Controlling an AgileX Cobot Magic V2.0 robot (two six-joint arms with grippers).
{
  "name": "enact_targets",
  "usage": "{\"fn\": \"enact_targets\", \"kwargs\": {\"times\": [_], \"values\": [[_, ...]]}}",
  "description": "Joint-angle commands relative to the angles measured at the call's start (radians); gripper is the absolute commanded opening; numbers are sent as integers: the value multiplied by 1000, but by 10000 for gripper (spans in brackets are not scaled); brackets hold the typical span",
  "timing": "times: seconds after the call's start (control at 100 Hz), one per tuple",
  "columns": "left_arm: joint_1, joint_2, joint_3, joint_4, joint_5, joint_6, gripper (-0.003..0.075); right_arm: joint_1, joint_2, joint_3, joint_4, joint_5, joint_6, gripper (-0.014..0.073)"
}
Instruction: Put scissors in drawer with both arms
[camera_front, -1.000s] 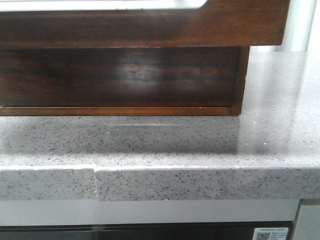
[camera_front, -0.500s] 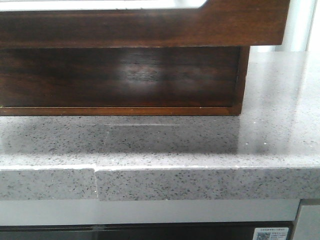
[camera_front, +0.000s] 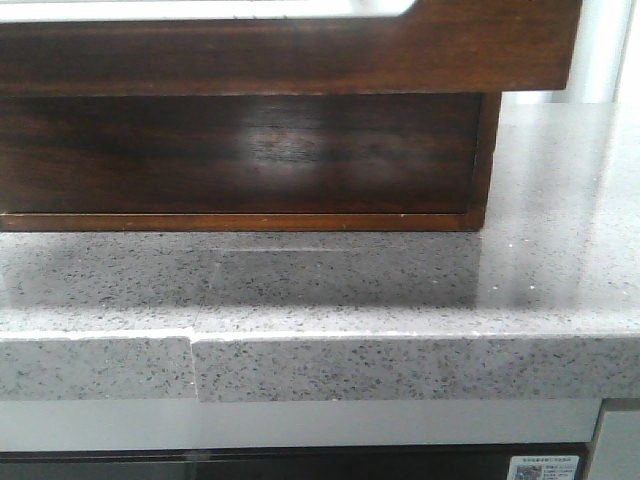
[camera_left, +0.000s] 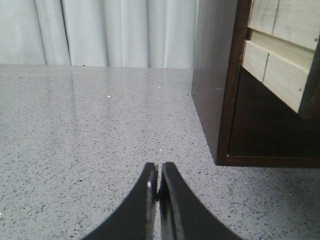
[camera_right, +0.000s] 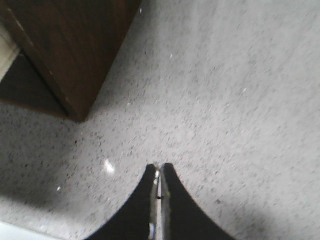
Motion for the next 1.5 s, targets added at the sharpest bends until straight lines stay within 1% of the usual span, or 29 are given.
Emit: {"fn": "enact_targets", "kwargs": {"times": [0.0, 0.05, 0.15, 0.22, 0.34, 0.48, 0.57, 0.61, 0.69, 0.73, 0.76, 0.78, 1.05, 1.15, 1.36, 1.42, 1.49], "values": [[-3, -32, 37, -2, -88, -11, -20, -1, -87, 39, -26, -167, -2, -69], [-3, -32, 37, -2, -88, -11, -20, -1, -141, 98, -31, -250, -2, -69], [-3, -32, 37, -2, -88, -11, -20, -1, -285, 277, -33, -467, -2, -69], [-3, -32, 37, -2, -88, -11, -20, -1, -399, 394, -33, -568, -2, -69], [-3, -32, 37, -2, -88, -11, -20, -1, -575, 544, -31, -625, -2, -69], [-3, -32, 37, -2, -88, -11, -20, -1, -704, 630, -31, -635, -2, -69], [-3, -32, 37, -2, -88, -11, -20, -1, -742, 672, -35, -666, 4, -69], [-3, -32, 37, -2, -88, -11, -20, -1, -753, 692, -57, -692, 34, -69], [-3, -32, 37, -2, -88, -11, -20, -1, -776, 754, -160, -790, 135, -69], [-3, -32, 37, -2, -88, -11, -20, -1, -788, 788, -168, -849, 149, -69], [-3, -32, 37, -2, -88, -11, -20, -1, -798, 780, -160, -792, 149, -69], [-3, -32, 37, -2, -88, -11, -20, -1, -805, 778, -160, -779, 149, -69], [-3, -32, 37, -2, -88, -11, -20, -1, -807, 781, -211, -771, 151, -69], [-3, -32, 37, -2, -88, -11, -20, -1, -807, 781, -220, -771, 192, -69], [-3, -32, 37, -2, -88, -11, -20, -1, -807, 781, -228, -743, 194, -69], [-3, -32, 37, -2, -88, -11, -20, -1, -807, 781, -228, -724, 224, -69], [-3, -32, 37, -2, -88, -11, -20, -1, -807, 781, -237, -719, 224, -69]]}}
